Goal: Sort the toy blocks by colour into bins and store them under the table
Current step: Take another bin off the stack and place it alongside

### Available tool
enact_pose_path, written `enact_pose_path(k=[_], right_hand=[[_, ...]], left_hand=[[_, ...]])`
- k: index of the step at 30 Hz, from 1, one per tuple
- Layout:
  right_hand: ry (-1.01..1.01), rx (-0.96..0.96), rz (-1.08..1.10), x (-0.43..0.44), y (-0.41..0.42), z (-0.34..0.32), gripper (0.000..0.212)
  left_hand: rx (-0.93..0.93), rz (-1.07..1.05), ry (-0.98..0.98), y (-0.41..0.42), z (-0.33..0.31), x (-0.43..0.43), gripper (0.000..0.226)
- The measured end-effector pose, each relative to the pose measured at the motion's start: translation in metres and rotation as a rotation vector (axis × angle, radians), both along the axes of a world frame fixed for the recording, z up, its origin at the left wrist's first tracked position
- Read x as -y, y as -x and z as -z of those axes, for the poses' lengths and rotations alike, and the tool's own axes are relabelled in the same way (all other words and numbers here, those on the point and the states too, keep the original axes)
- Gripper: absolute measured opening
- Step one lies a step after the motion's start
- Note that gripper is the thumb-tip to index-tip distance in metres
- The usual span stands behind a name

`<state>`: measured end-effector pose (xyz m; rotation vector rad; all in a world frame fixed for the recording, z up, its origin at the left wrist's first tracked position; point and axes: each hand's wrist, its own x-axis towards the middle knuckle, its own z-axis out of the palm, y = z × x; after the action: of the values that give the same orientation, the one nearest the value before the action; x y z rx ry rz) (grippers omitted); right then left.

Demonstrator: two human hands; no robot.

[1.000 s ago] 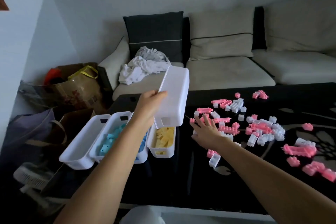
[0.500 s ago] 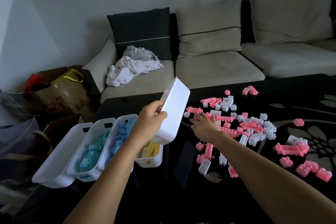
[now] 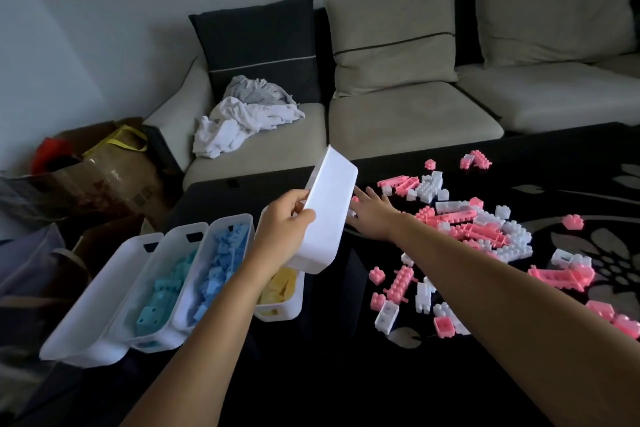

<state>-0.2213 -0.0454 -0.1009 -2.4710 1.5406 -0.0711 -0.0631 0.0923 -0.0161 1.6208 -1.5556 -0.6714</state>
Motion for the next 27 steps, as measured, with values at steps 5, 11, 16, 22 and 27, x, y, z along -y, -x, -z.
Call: enact_pose_path(k=[5,11,16,22,27], right_hand=[[-0.078,-0.004,0.017,-0.003,-0.004,-0.002,0.051],[-0.118,-0.005,-0.107,-0.073,0.008,-0.005,0.06],[-0.091,-0.017,-0.145,-0.145,0.025,-0.002,0.067],[0.075,-0.044,-0.042,-0.164,0.049,0.019,0.053],[0.077,-0.026,0.038,-0.153,0.088,0.018,0.05]], left_hand=[[-0.034,-0.001,-0.035,-0.003,-0.001,-0.001,0.027],[-0.04,-0.009,-0.075,0.005,-0.004,-0.002,0.032],[0.118,0.017,-0.042,0.021,-0.002,-0.006,0.035],[0.471,0.09,0.068,0.055,0.012,-0.021,0.044],[0.686,0.076,0.095,0.07,0.04,-0.026,0.044]])
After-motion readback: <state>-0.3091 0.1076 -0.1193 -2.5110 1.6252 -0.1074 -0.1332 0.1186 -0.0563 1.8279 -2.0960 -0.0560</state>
